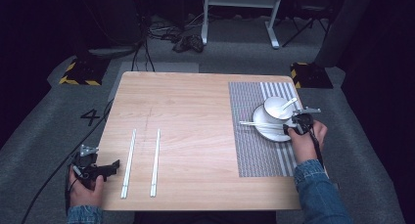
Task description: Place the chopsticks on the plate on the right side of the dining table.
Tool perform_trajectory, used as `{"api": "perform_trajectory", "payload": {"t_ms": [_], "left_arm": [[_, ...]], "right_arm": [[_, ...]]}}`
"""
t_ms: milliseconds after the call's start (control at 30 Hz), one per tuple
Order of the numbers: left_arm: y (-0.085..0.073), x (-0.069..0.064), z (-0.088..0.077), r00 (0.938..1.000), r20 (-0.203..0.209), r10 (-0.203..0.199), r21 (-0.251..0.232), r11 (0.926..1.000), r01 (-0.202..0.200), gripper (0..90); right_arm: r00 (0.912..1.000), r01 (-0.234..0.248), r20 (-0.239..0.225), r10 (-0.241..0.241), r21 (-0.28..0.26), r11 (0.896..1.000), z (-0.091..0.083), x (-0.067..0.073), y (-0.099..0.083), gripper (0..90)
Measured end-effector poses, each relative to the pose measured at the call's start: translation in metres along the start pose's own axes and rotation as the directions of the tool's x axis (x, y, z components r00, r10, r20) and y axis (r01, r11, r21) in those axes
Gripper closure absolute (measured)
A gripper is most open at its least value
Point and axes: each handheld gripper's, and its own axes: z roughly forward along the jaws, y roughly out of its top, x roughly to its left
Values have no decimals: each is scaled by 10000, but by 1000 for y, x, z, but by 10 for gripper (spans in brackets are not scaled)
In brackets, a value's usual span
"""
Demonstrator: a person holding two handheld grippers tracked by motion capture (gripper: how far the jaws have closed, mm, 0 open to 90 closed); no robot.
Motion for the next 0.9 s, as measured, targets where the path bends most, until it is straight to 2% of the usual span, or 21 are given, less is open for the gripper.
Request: {"api": "perform_trajectory", "payload": {"t_ms": [133, 267, 367, 467, 633, 900], "left_arm": [[0, 0, 0, 10000, -2, 1, 0, 10000, -1, 1], [0, 0, 0, 10000, -5, 2, 0, 10000, -2, 1], [0, 0, 0, 10000, -5, 11, -12, 10000, -11, 1], [0, 0, 0, 10000, -5, -1, -2, 10000, 1, 1], [0, 0, 0, 10000, -14, 22, -13, 10000, -22, 1], [0, 0, 0, 10000, -13, 24, -12, 10000, -25, 1]], "right_arm": [[9997, -263, -12, 263, -299, 9992, -11, -13, -4, 413], [9967, -696, 381, 719, -578, 9959, -23, -35, -8, 417], [9936, -942, 573, 971, -507, 9943, -27, -51, -15, 439], [9928, -1005, 625, 1021, -287, 9945, -26, -60, -23, 473], [9923, -1055, 669, 1046, 108, 9944, -14, -64, -32, 485], [9897, -1092, 982, 1037, 522, 9926, 4, -67, -33, 485]]}}
